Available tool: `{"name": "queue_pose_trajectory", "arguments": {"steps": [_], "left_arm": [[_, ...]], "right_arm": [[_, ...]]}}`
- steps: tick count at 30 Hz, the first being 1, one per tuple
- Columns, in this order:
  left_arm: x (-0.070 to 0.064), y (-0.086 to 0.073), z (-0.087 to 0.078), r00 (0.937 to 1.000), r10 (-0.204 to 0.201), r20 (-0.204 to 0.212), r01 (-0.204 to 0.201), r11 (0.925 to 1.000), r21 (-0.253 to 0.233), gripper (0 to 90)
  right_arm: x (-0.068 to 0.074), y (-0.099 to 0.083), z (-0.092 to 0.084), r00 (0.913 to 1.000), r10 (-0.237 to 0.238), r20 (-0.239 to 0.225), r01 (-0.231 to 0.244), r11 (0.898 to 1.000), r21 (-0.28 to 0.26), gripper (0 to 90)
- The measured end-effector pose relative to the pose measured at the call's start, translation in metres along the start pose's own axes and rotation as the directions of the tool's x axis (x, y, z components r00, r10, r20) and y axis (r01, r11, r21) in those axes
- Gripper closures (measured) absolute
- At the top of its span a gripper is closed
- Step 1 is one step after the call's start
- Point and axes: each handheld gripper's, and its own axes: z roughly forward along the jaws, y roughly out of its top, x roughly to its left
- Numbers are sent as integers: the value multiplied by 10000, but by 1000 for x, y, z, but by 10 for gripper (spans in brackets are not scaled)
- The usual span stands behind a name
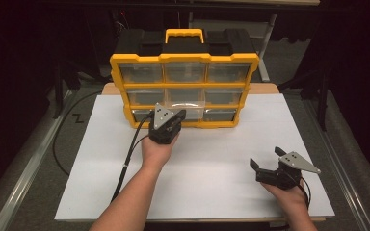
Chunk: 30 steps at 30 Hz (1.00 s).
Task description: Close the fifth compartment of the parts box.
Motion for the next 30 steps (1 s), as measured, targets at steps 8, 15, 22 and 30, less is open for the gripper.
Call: {"name": "queue_pose_trajectory", "arguments": {"steps": [8,15,22,30], "left_arm": [[4,5,5,9999,16,-117,-16,10000,66,897],[6,9,9,9997,-213,-104,214,9997,126,897],[8,14,15,9996,-55,-269,61,9997,246,897],[12,18,23,9987,-13,-511,32,9993,368,897]], "right_arm": [[-1,0,0,10000,43,22,-43,10000,-34,11],[0,0,0,10000,35,22,-35,10000,-4,11],[0,0,-1,10000,0,34,1,10000,-61,11],[1,0,-1,10000,-12,-4,12,10000,-45,11]]}}
